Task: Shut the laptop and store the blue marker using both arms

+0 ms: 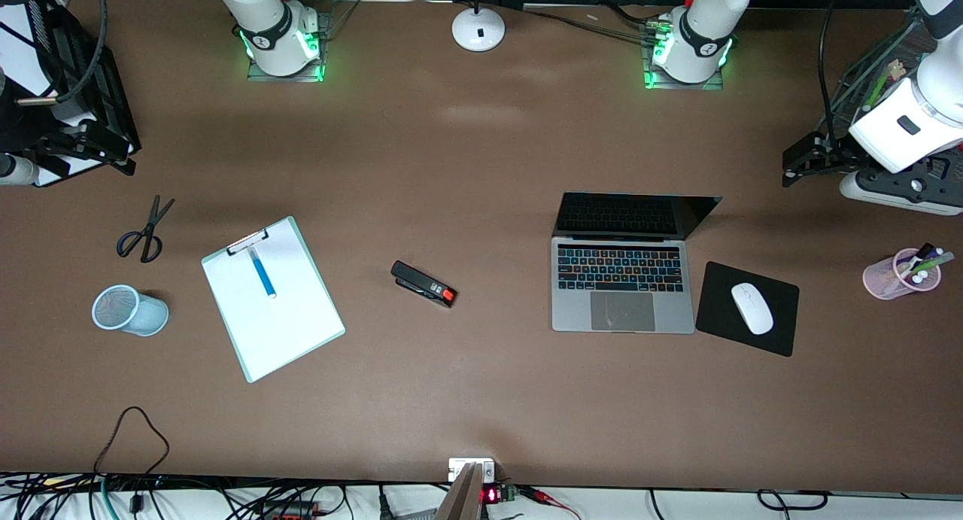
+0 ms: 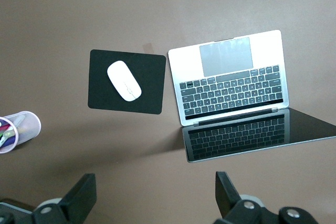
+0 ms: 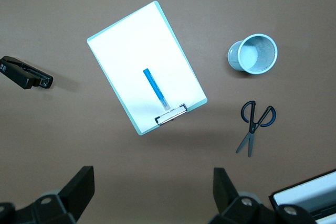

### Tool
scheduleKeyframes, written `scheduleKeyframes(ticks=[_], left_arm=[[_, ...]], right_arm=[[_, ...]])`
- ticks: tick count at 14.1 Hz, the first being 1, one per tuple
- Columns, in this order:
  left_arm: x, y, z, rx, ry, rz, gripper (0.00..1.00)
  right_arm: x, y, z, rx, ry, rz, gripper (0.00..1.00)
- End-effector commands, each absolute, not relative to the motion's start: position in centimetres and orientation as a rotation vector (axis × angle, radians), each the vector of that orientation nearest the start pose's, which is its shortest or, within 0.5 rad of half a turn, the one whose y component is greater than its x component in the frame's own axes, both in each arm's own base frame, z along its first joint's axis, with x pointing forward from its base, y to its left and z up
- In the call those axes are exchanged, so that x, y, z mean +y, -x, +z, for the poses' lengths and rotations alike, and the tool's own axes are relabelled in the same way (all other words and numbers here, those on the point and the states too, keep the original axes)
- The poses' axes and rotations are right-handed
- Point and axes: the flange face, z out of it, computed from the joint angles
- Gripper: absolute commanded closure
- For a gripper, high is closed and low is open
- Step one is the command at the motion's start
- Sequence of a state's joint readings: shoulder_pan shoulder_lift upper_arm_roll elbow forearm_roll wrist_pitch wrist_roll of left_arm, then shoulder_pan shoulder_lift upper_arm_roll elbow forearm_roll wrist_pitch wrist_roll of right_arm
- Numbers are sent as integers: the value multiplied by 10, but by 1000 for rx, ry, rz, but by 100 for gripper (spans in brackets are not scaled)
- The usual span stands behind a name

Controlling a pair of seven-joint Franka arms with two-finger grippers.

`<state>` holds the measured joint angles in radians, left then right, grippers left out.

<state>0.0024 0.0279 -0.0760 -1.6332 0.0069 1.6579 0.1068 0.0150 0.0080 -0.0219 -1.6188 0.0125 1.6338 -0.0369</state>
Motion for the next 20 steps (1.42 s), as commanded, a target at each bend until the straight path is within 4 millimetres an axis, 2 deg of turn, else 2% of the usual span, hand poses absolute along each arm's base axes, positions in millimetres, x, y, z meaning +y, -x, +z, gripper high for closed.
scheduleKeyframes(ticks=[1, 7, 9, 12, 13, 15, 17, 18, 20], left_arm=[[-38, -571, 591, 282, 3126, 9, 0], [-38, -569, 587, 270, 3127, 62, 0], [-38, -576, 570, 270, 3131, 110, 0], [-39, -580, 572, 275, 3131, 106, 0], [-38, -578, 575, 280, 3131, 127, 0], [-38, -578, 568, 270, 3130, 183, 0], [-38, -581, 563, 272, 3130, 195, 0], [-38, -583, 559, 282, 3130, 207, 0], [-37, -586, 550, 289, 3129, 231, 0]], right_arm=[[1, -562, 605, -21, 3111, -8, 0], [0, -564, 601, -23, 3110, -3, 0], [0, -565, 600, -33, 3110, -1, 0], [2, -569, 592, -49, 3109, 16, 0], [2, -574, 583, -51, 3111, 35, 0], [2, -589, 555, -52, 3110, 70, 0], [4, -607, 522, -70, 3123, 100, 0], [3, -618, 494, -99, 3117, 138, 0], [3, -632, 459, -225, 3104, 160, 0]])
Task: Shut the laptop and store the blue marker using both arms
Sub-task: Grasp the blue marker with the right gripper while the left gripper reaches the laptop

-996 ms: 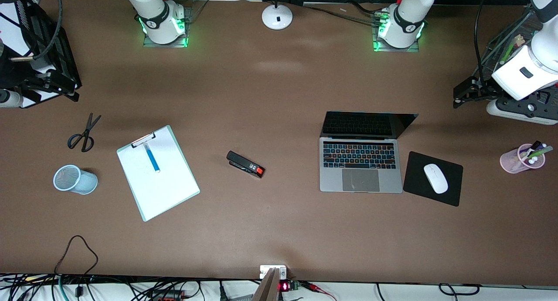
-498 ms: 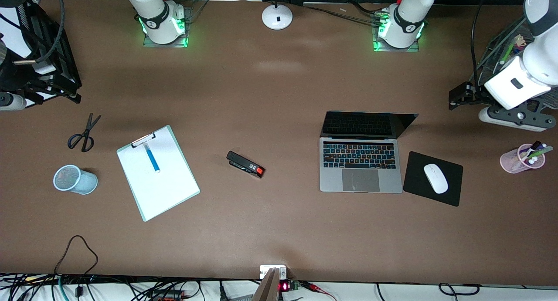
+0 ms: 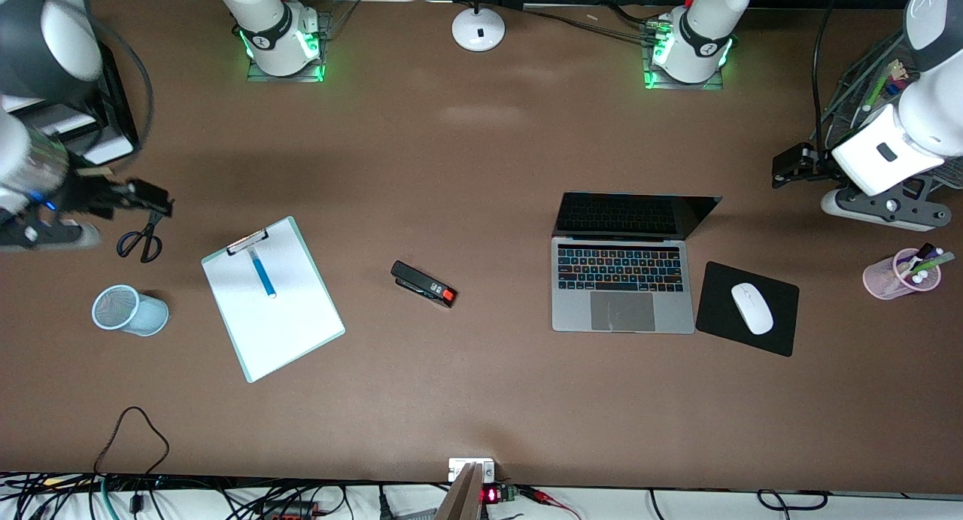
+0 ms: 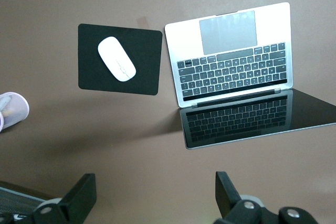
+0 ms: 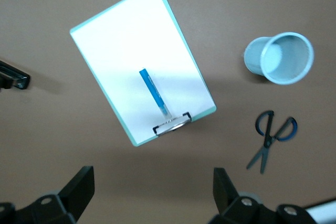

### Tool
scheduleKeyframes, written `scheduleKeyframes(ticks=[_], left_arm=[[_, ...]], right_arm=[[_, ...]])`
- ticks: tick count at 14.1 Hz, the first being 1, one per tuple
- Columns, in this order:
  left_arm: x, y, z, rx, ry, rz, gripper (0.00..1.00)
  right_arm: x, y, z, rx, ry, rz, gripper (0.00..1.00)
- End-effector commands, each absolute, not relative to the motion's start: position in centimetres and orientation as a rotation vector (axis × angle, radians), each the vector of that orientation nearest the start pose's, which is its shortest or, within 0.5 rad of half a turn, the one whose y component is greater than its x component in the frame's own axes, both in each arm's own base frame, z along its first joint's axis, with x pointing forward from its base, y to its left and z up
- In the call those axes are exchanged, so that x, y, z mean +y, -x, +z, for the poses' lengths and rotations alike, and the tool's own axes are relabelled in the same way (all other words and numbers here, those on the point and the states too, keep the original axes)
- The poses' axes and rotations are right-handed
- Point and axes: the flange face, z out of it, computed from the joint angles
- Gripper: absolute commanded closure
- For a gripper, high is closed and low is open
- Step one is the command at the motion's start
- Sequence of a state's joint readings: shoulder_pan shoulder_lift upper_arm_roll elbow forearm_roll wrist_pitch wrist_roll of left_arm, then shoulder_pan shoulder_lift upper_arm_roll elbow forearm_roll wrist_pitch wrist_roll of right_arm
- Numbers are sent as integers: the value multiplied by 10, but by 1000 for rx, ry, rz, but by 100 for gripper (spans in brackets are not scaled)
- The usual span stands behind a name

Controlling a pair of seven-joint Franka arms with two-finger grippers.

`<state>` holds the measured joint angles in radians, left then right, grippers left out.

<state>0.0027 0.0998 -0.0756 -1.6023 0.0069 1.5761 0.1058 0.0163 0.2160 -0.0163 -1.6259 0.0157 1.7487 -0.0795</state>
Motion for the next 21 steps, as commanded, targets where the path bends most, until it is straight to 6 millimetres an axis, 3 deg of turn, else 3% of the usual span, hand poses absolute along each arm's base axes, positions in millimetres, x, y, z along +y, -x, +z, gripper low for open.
scheduleKeyframes(ticks=[1, 2, 3, 4, 6, 8, 11, 14, 17, 19, 21], left_arm=[[-37, -589, 543, 294, 3129, 250, 14], [-36, -589, 543, 292, 3129, 253, 41], [-36, -588, 543, 292, 3129, 255, 56], [-36, -588, 542, 292, 3130, 260, 63], [-37, -588, 542, 282, 3130, 262, 93], [-37, -586, 542, 277, 3129, 274, 96], [-42, -584, 540, 272, 3134, 289, 96], [-54, -570, 540, 219, 3131, 324, 96], [-88, -541, 527, 224, 3112, 341, 96], [-108, -526, 512, 248, 3161, 233, 94], [-122, -504, 501, 233, 3151, 222, 93]], right_arm=[[4, -637, 446, -303, 3097, 159, 0], [10, -641, 434, -396, 3082, 165, 0], [15, -644, 424, -447, 3072, 174, 0], [21, -647, 413, -468, 3070, 172, 0], [29, -651, 390, -510, 3067, 182, 0], [47, -655, 367, -668, 3041, 176, 0], [47, -656, 328, -682, 3031, 210, 0], [50, -656, 306, -699, 3020, 260, 1], [46, -660, 280, -821, 2982, 255, 17], [47, -662, 269, -868, 2967, 247, 32], [47, -662, 258, -899, 2955, 253, 37]])
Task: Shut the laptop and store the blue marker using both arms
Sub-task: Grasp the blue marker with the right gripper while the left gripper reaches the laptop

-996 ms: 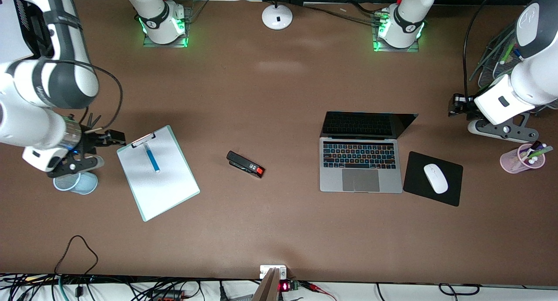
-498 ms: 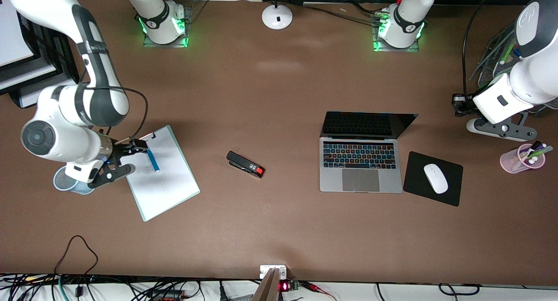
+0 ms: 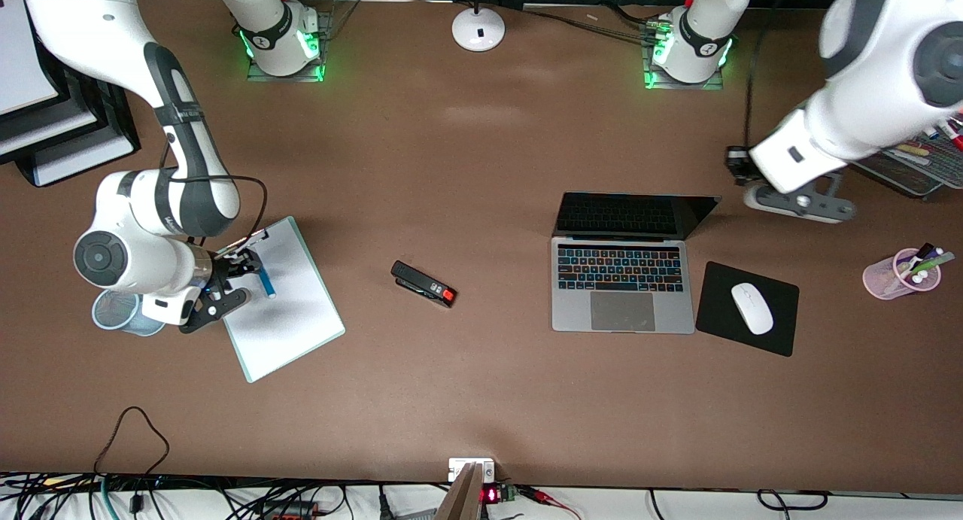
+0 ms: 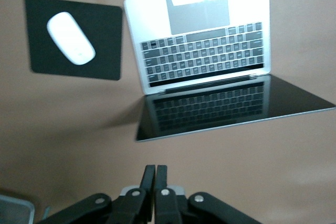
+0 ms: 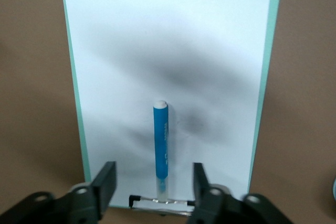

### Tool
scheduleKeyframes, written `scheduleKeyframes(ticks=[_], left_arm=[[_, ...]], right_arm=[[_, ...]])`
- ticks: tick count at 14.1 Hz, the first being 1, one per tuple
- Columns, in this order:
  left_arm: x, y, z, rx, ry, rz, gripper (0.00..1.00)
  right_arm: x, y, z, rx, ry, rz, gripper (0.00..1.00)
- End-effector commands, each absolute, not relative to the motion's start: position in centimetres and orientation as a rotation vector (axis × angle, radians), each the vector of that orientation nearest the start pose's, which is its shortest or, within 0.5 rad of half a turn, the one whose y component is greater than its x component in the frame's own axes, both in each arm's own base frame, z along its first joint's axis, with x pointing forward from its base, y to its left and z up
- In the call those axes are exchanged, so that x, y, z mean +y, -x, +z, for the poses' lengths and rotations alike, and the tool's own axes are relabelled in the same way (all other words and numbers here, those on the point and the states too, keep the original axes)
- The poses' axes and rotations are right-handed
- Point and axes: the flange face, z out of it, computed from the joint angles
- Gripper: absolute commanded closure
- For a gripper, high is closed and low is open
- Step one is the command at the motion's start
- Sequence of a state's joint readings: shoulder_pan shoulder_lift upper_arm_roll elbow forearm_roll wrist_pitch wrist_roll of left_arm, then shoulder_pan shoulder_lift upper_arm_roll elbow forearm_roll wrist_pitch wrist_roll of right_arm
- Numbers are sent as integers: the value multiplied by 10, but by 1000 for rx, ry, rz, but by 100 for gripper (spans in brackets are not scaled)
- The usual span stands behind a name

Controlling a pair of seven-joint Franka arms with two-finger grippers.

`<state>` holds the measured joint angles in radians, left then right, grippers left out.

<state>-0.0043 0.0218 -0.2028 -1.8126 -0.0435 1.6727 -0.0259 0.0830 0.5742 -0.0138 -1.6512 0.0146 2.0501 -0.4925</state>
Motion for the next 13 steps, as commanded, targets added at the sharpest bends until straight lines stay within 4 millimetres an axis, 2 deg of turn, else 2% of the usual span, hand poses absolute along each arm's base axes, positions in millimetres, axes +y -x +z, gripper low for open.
scheduleKeyframes(ticks=[1, 6, 8, 11, 13], left_arm=[[-126, -496, 499, 226, 3146, 220, 93], [-163, -454, 454, 278, 3135, 153, 94], [-181, -447, 450, 287, 3126, 153, 94], [-200, -434, 416, 298, 3122, 74, 94], [-213, -427, 412, 288, 3115, 70, 94]], right_arm=[[47, -663, 253, -908, 2954, 241, 41], [57, -667, 220, -969, 2943, 197, 46], [56, -667, 217, -969, 2944, 202, 49], [55, -666, 211, -994, 2932, 210, 51], [57, -666, 206, -1016, 2924, 203, 53]])
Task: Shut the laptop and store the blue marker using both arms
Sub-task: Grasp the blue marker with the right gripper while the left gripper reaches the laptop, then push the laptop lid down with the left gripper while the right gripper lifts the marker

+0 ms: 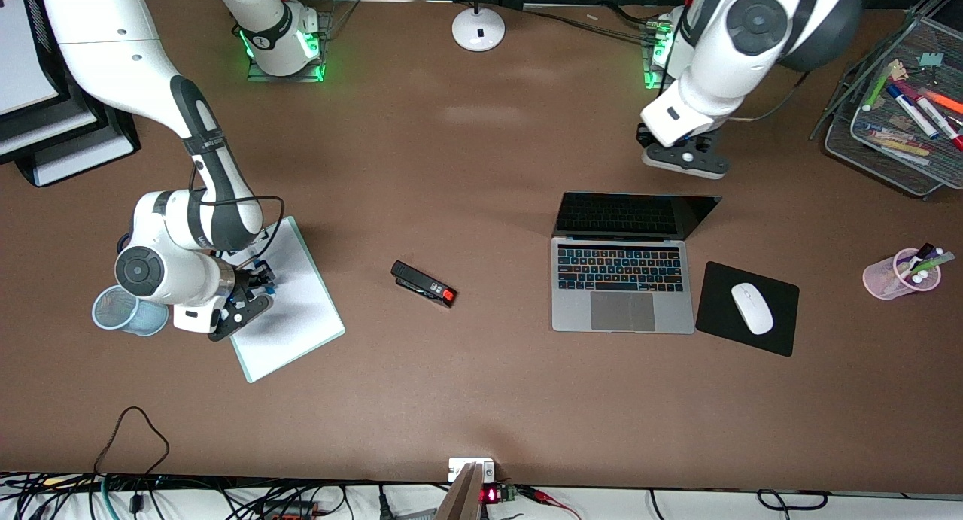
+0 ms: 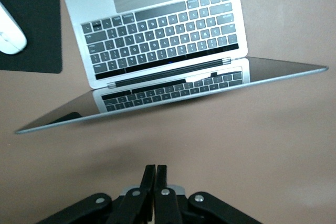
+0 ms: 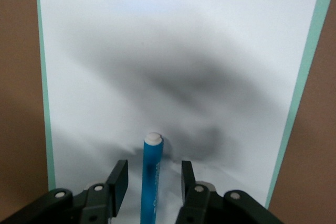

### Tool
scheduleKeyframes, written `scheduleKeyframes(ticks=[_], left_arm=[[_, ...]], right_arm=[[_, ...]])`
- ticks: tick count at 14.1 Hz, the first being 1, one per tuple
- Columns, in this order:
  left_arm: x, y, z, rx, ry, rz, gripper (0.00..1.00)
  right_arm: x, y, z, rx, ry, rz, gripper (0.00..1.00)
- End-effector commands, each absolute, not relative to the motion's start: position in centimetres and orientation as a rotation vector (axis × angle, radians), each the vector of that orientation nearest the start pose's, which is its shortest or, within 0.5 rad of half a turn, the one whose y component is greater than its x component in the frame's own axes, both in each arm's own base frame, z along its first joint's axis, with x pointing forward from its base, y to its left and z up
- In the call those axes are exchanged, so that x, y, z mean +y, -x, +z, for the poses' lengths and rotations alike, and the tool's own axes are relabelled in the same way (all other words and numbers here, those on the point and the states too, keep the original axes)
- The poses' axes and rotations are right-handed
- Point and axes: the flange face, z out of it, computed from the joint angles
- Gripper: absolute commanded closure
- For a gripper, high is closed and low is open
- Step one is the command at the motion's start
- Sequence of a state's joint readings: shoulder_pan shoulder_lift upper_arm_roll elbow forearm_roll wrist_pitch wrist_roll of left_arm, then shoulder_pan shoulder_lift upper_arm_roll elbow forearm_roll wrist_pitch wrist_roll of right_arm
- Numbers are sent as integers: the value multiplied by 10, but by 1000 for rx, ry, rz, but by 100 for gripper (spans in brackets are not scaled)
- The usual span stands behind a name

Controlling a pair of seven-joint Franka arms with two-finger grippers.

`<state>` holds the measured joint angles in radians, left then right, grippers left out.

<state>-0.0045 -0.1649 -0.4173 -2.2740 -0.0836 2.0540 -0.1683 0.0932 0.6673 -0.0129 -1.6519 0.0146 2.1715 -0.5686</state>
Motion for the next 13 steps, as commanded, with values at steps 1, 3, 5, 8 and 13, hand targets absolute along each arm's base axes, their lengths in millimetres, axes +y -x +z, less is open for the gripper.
scheduleKeyframes(ticks=[1, 3, 5, 8, 13], left_arm=[[-215, -424, 406, 291, 3116, 56, 94], [-214, -427, 396, 290, 3136, -44, 94], [-214, -434, 387, 284, 3156, -121, 94], [-211, -437, 370, 277, 3169, -140, 94], [-200, -450, 353, 239, 3189, -182, 94]], right_arm=[[55, -666, 201, -1010, 2928, 201, 53], [54, -666, 195, -1001, 2924, 208, 55], [55, -665, 194, -994, 2923, 212, 55], [57, -665, 190, -976, 2924, 212, 58], [57, -665, 188, -968, 2925, 218, 61]])
